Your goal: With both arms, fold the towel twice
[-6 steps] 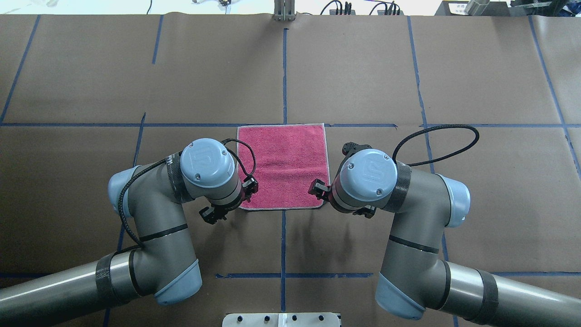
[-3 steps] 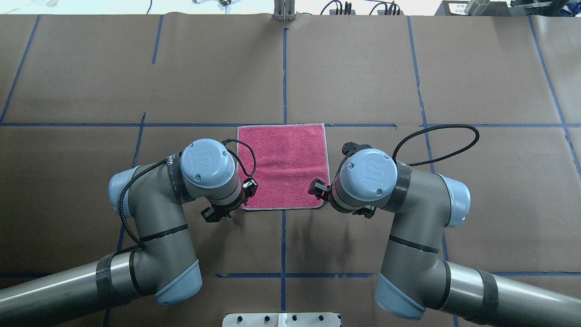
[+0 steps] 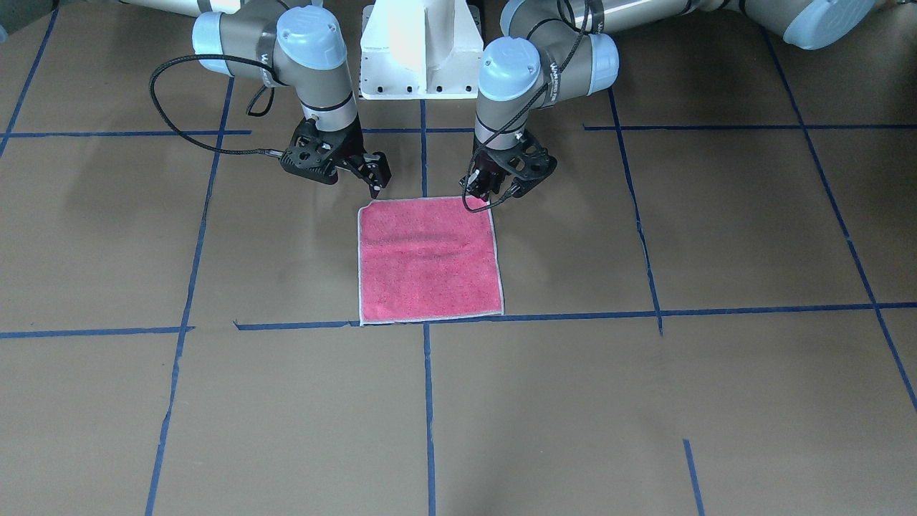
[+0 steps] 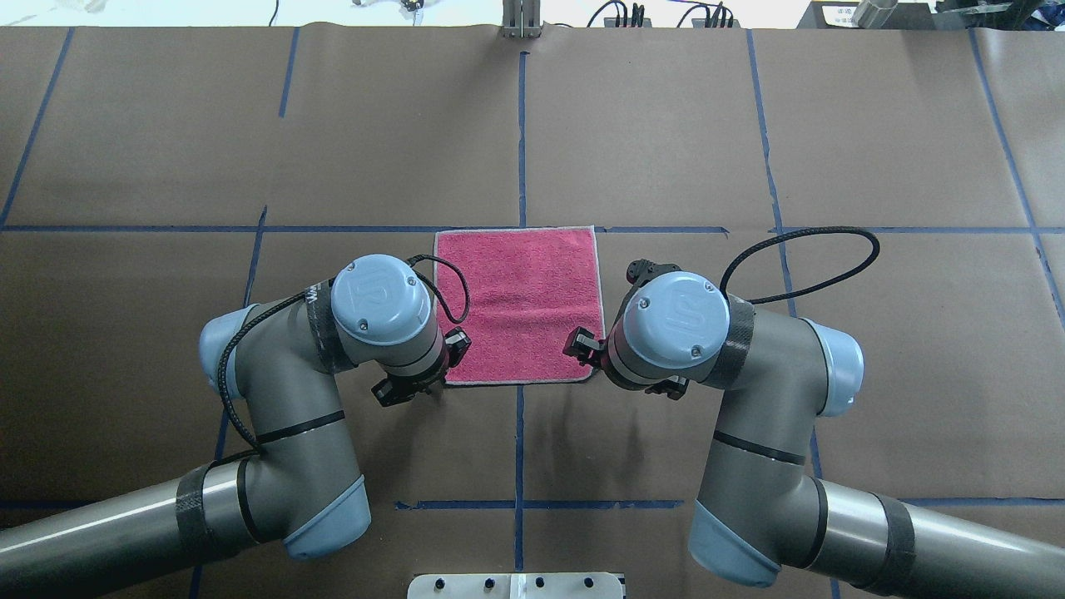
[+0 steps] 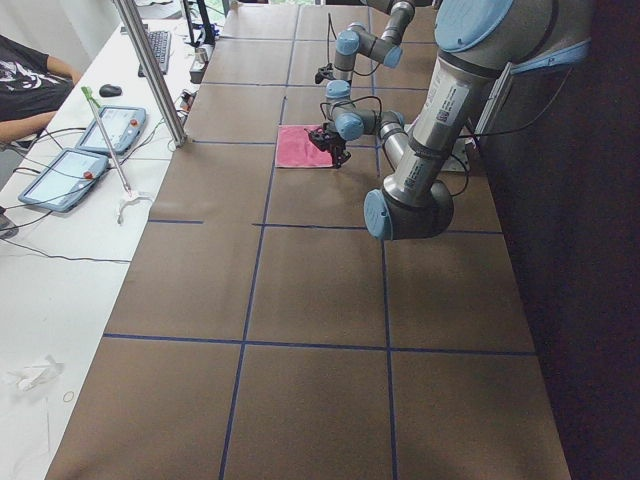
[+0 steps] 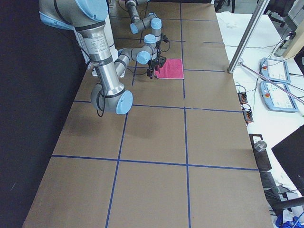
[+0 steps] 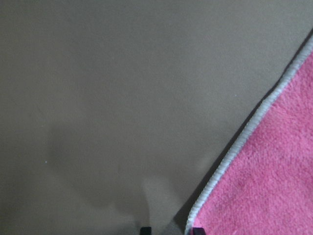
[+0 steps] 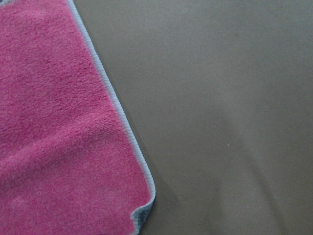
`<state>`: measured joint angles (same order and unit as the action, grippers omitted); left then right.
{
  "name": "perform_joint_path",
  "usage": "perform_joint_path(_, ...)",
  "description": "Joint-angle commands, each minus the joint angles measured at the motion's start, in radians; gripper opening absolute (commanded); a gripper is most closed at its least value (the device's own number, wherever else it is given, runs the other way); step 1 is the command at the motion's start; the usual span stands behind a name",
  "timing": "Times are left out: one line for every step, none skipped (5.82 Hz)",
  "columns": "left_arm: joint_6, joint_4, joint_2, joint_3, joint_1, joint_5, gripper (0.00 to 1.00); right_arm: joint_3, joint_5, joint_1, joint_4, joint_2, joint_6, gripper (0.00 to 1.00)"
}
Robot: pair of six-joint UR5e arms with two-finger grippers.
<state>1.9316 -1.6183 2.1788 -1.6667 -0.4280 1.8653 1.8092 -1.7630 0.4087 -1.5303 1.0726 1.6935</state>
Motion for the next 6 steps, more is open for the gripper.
perform_joint_path(0.001, 0.000, 0.001, 0.001, 0.000, 0.000, 0.30, 0.007, -0.001, 0.001, -0.002, 0.000, 0.000, 1.00)
perform_joint_path(0.001, 0.000, 0.002, 0.001, 0.000, 0.000, 0.30, 0.007, -0.001, 0.001, -0.002, 0.000, 0.000, 1.00)
perform_joint_path(0.003, -0.002, 0.003, 0.001, 0.000, -0.002, 0.30, 0.007, -0.001, 0.001, -0.002, 0.001, 0.002, 1.00)
perform_joint_path(0.003, -0.011, 0.003, 0.013, 0.000, -0.002, 0.30, 0.007, -0.001, 0.001, -0.002, 0.001, 0.002, 1.00)
perform_joint_path(0.003, -0.037, 0.004, 0.025, 0.000, -0.002, 0.30, 0.007, -0.001, 0.001, -0.002, 0.001, 0.002, 1.00)
perform_joint_path(0.003, -0.037, 0.006, 0.027, -0.001, -0.002, 0.30, 0.007, -0.001, -0.001, -0.002, 0.000, 0.002, 1.00)
